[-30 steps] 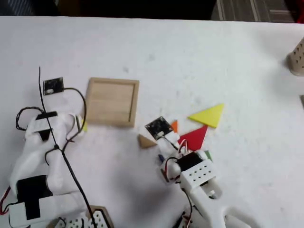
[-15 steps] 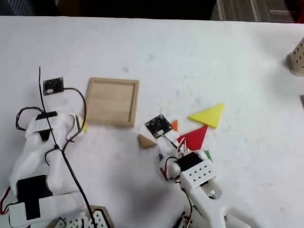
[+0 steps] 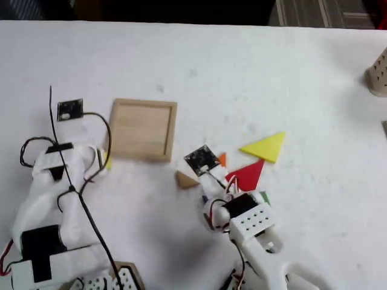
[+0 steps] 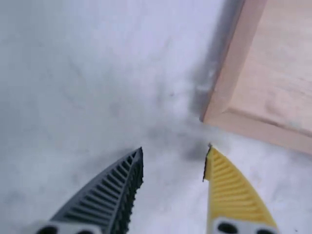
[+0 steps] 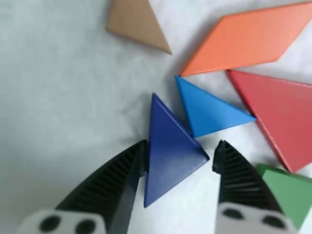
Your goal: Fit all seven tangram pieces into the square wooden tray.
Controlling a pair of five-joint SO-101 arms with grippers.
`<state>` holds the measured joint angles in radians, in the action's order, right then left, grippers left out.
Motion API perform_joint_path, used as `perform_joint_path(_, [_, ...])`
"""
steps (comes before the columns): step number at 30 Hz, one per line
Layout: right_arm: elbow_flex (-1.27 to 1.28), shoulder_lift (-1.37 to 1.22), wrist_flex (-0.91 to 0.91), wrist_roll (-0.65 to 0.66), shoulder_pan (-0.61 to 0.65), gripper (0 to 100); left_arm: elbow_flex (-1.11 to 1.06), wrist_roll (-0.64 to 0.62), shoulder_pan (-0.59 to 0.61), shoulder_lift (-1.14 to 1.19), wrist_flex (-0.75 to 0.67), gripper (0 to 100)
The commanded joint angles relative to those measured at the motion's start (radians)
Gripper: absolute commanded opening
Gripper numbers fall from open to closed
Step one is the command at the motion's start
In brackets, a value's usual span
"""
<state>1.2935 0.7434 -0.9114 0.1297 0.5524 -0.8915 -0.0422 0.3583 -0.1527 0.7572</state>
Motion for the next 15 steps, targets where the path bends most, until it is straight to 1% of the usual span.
perform_joint_path(1, [-0.023, 0.024, 0.018, -0.011, -0.001, 21.1, -0.064, 0.011, 0.008, -0.122, -0.046, 23])
perform_joint_path(6, [-0.023, 0.024, 0.016, -0.011, 0.004, 21.1, -0.127, 0.011, 0.004, -0.197, -0.100, 23])
perform_joint_path(15, [-0.006, 0.024, 0.010, -0.011, 0.002, 20.3, -0.129, 0.011, -0.016, -0.199, -0.100, 23])
